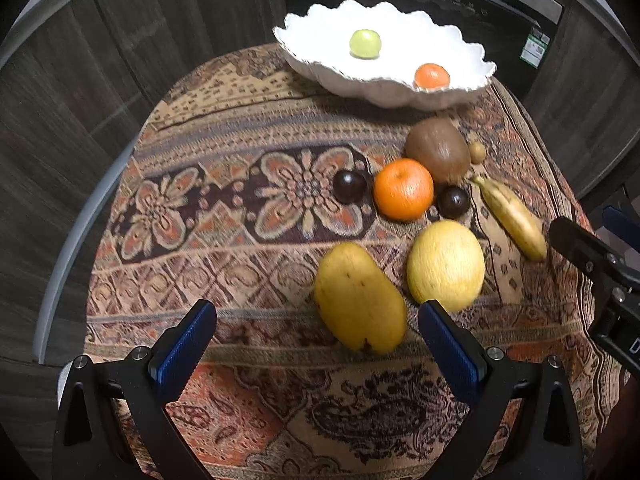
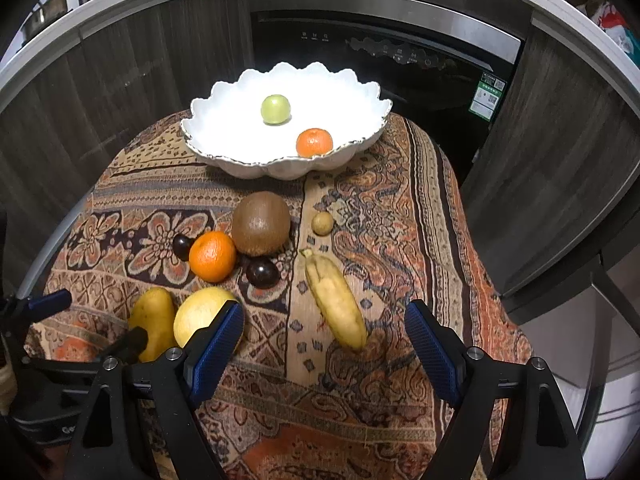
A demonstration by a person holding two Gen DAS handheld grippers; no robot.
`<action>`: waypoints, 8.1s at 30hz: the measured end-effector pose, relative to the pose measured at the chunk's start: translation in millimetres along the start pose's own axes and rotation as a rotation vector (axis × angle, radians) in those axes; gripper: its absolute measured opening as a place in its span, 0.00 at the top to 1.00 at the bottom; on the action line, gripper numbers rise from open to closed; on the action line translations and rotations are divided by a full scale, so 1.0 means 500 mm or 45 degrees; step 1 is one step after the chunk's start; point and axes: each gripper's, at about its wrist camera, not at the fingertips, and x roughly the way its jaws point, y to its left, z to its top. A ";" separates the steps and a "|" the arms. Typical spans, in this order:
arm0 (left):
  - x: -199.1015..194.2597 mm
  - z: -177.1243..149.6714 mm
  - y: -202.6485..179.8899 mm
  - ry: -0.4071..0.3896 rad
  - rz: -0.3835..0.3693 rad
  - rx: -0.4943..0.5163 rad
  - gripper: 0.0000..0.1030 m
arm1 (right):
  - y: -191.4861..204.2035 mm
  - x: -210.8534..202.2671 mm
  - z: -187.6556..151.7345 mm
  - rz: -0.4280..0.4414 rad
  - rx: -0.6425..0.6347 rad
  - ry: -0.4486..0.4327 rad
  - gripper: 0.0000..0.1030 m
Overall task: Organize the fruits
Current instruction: 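Withdraw both tools from the bowl back toward the remaining fruit, then grasp the mango with the left tool while the right tool grasps the yellow grapefruit, then carry the mango and grapefruit over the white bowl and open both tools, then withdraw both tools from the bowl toward the remaining fruit, then grasp the banana with the right tool while the left tool grasps the orange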
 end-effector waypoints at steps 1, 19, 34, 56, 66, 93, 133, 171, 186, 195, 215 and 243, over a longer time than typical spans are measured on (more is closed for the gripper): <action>0.003 -0.002 -0.002 0.005 -0.003 0.003 0.01 | -0.001 0.000 -0.003 -0.001 0.003 0.002 0.19; 0.079 -0.010 -0.023 0.071 -0.025 0.042 0.08 | 0.001 0.035 -0.027 -0.019 0.020 0.053 0.19; 0.103 0.008 -0.029 0.070 -0.106 0.040 0.44 | -0.009 0.065 -0.025 -0.006 0.049 0.087 0.19; 0.030 -0.016 0.051 -0.010 -0.072 -0.032 0.45 | 0.044 0.030 -0.009 0.017 -0.010 0.052 0.19; 0.025 -0.033 0.130 -0.024 -0.019 -0.123 0.45 | 0.122 0.048 -0.005 0.049 -0.096 0.074 0.19; 0.038 -0.039 0.166 0.003 0.025 -0.179 0.45 | 0.173 0.152 -0.034 0.144 -0.083 0.213 0.44; -0.024 0.369 0.028 -0.261 -0.091 -0.013 0.45 | -0.019 0.085 0.311 0.054 0.004 -0.126 0.44; 0.082 0.468 0.022 -0.218 -0.052 -0.049 0.10 | -0.028 0.183 0.406 -0.064 -0.011 -0.136 0.22; -0.058 0.406 0.020 -0.328 -0.006 -0.016 0.01 | -0.033 0.047 0.362 -0.096 -0.011 -0.240 0.19; -0.121 0.342 0.022 -0.358 0.001 -0.030 0.01 | -0.028 -0.017 0.312 -0.076 -0.011 -0.262 0.19; -0.132 0.245 -0.001 -0.330 -0.015 -0.027 0.01 | -0.036 -0.052 0.210 -0.062 0.008 -0.217 0.19; -0.003 0.087 -0.024 -0.187 0.050 -0.090 0.01 | -0.025 0.081 0.045 0.047 -0.107 0.007 0.39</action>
